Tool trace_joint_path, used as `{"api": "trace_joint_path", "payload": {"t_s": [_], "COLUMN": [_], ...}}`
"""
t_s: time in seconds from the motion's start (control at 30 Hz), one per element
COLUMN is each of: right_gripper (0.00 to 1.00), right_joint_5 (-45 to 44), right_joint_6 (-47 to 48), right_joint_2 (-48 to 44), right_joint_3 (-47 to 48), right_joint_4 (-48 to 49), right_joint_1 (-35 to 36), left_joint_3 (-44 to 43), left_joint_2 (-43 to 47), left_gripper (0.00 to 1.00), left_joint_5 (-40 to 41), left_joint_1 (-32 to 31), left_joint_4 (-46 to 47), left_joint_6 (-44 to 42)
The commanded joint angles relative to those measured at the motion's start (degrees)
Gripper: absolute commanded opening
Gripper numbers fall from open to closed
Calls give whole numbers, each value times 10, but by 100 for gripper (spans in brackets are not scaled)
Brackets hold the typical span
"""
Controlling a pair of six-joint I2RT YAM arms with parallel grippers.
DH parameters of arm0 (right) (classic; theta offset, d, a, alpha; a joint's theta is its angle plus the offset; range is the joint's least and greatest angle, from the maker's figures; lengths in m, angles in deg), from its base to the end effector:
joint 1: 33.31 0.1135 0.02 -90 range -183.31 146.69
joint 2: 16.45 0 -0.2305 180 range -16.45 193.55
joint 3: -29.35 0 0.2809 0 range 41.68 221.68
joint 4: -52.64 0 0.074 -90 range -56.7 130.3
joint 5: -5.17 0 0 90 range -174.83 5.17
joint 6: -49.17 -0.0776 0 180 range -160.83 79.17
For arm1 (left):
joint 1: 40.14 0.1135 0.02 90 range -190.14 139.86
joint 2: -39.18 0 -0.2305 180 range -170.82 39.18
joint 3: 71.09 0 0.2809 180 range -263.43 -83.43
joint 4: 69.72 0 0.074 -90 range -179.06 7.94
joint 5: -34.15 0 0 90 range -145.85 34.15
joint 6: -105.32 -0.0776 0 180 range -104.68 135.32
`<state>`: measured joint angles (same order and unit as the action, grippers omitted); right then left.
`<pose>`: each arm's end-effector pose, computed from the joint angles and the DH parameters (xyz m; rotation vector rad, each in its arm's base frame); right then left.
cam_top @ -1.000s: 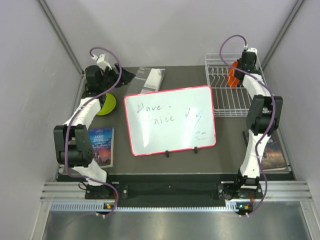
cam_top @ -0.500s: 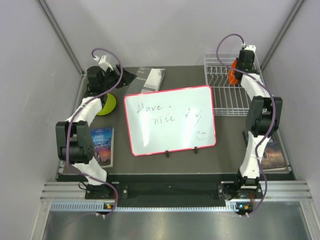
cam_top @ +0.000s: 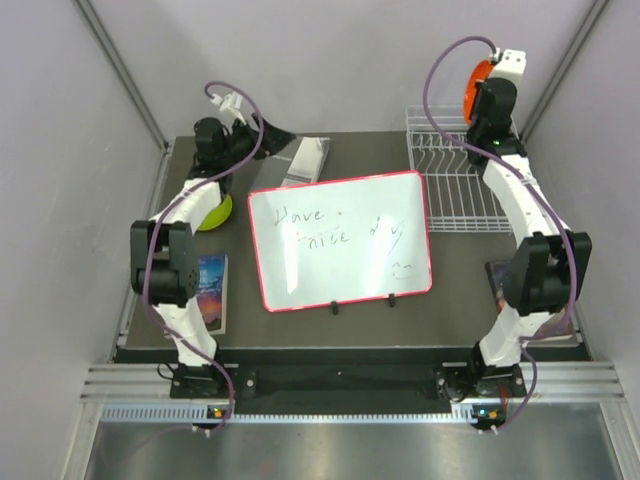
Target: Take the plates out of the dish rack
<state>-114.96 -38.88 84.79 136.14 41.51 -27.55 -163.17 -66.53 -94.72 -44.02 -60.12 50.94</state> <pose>0.4864 0.0099 0.3530 0.2860 1.6447 -0.3874 0.4851 -0.0817 0.2597 0.0708 1.7375 -1.0688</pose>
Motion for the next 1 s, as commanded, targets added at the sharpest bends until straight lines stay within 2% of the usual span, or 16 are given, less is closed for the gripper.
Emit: {"api": "trace_joint_path", "payload": {"t_s": [0.0,0.17,0.27,0.5,0.87,0.97], "right_gripper": [1,0,0,0,0,0], "right_joint_5": [191,367,417,489,551,573], "right_joint_6": [-106,-205,-252,-331,-400,-422], "right_joint_2": [-33,-30,-20,9,56,69], "right_joint_3": [-11,-42,-54,-70,-60,-56], "right_joint_4": [-10,36,69,157,209,231], "right_joint_1": [6,13,25,49,78,83], "left_joint_3": [-65,-140,-175,-234,-270,-275], "left_joint_2": [-54,-121,-150,-208,-242,-245], "left_gripper": [77,76,75,75,74,65], "left_joint_5": [-35,-38,-33,-17,-8,-7], "left_joint_1": [-24,-57,-75,-108,-115,-115], "left_joint_4": [123,159,170,195,239,234], "left_joint_6": [86,129,160,188,226,221]}}
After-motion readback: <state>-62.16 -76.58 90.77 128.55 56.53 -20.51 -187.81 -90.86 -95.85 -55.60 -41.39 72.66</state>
